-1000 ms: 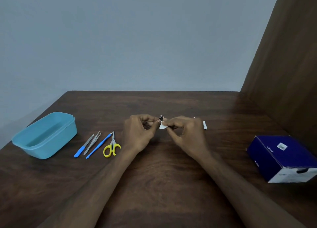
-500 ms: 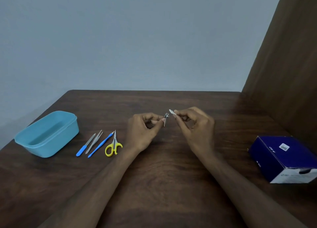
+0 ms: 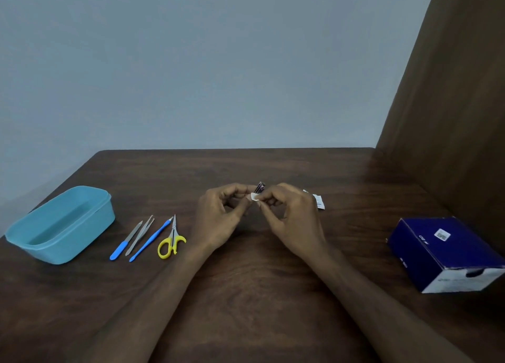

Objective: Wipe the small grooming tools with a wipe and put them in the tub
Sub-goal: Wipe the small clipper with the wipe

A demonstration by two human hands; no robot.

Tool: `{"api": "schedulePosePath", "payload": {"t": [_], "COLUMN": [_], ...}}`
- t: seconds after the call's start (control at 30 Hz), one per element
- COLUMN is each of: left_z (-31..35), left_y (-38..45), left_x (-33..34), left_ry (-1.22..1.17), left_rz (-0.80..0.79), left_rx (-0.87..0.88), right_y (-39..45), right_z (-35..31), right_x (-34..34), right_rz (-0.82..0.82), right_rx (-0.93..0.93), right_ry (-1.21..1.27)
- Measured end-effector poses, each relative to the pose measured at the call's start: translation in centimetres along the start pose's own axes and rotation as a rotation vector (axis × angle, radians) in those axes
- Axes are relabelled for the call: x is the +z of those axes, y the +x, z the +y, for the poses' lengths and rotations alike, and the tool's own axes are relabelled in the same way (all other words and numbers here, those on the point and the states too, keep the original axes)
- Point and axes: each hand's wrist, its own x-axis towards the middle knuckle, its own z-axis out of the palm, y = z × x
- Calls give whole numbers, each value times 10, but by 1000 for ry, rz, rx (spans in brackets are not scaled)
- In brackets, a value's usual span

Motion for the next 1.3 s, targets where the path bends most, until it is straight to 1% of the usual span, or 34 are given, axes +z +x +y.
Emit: {"api": "schedulePosePath", "payload": {"t": [0.13,0.23,0.3,0.37,0.47,0.57,0.63,0.8,0.87,0.93,0.97,1.0,1.07,1.17,1.3], "left_z": [-6,-8,-8,-8,-6,-5,-7,-9,-10,-11,-10,-7,-3,0,-1], "left_y": [2,3,3,3,3,2,3,2,2,3,3,3,2,1,0], "left_x": [1,1,1,1,2,3,3,3,4,4,3,3,3,3,3], "left_ry": [-5,-31,-44,-67,-83,-80,-72,-50,-44,-68,-90,-120,-184,-281,-290], "left_rz": [-34,0,55,79,30,-8,-21,-3,32,55,42,11,-59,-106,-182], "left_rx": [1,-45,-93,-133,-125,-99,-93,-62,-67,-81,-83,-82,-73,-94,-125], "right_y": [0,2,4,6,7,6,5,3,4,7,8,8,8,6,7], "right_z": [-1,-4,-3,1,6,2,0,6,7,7,8,8,4,-1,-1], "right_x": [-2,-1,-1,-1,-2,-1,1,3,2,0,-1,-2,-2,2,3], "right_rz": [11,19,115,190,166,83,20,-83,-31,92,130,137,94,40,114], "right_rx": [86,173,271,392,516,591,603,601,591,601,604,600,593,579,623], "right_ry": [72,113,142,223,333,516,576,498,461,470,486,511,606,725,790]}}
